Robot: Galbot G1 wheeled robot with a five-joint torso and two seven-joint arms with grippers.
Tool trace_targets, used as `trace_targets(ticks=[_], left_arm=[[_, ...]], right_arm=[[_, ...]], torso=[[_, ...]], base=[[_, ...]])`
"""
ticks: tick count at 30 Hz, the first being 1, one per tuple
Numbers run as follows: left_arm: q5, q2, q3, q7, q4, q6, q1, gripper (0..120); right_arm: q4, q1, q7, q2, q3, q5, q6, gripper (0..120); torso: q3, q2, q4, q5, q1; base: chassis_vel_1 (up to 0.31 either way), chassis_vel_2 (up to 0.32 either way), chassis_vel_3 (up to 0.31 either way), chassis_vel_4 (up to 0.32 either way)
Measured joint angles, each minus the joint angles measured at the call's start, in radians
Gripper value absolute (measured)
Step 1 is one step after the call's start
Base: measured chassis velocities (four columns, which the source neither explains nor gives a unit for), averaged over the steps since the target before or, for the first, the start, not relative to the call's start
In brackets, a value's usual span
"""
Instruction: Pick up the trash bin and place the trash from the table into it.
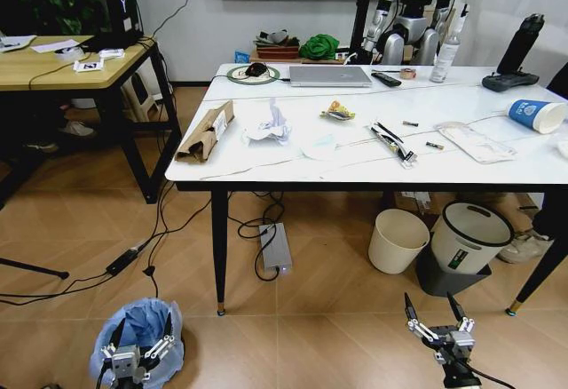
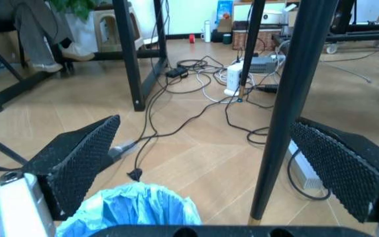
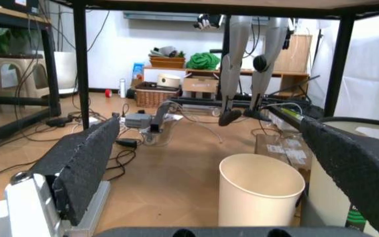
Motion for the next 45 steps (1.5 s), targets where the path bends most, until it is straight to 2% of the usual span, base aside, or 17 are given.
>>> trace_targets(ticks=[33,45], left_arm=[[-0.001,0.001,0.003,0.005,0.016,-0.003,-0.009,99],[0.003,-0.003,0.005,0.012,0.01,0.002,-0.008,100]], right_arm=[[-0.01,0.0,-0.001,0.0,-0.002,-0.007,0.003,100],[-0.015,0.005,-0.001,0.0,-0.001,-0.005,0.006,100]], torso=[[-0.089,-0.142,0.0,0.0,-0.052],[-0.12,-0.185,0.0,0.0,-0.065]], base=[[0.0,0.0,0.0,0.0],[0.0,0.0,0.0,0.0]])
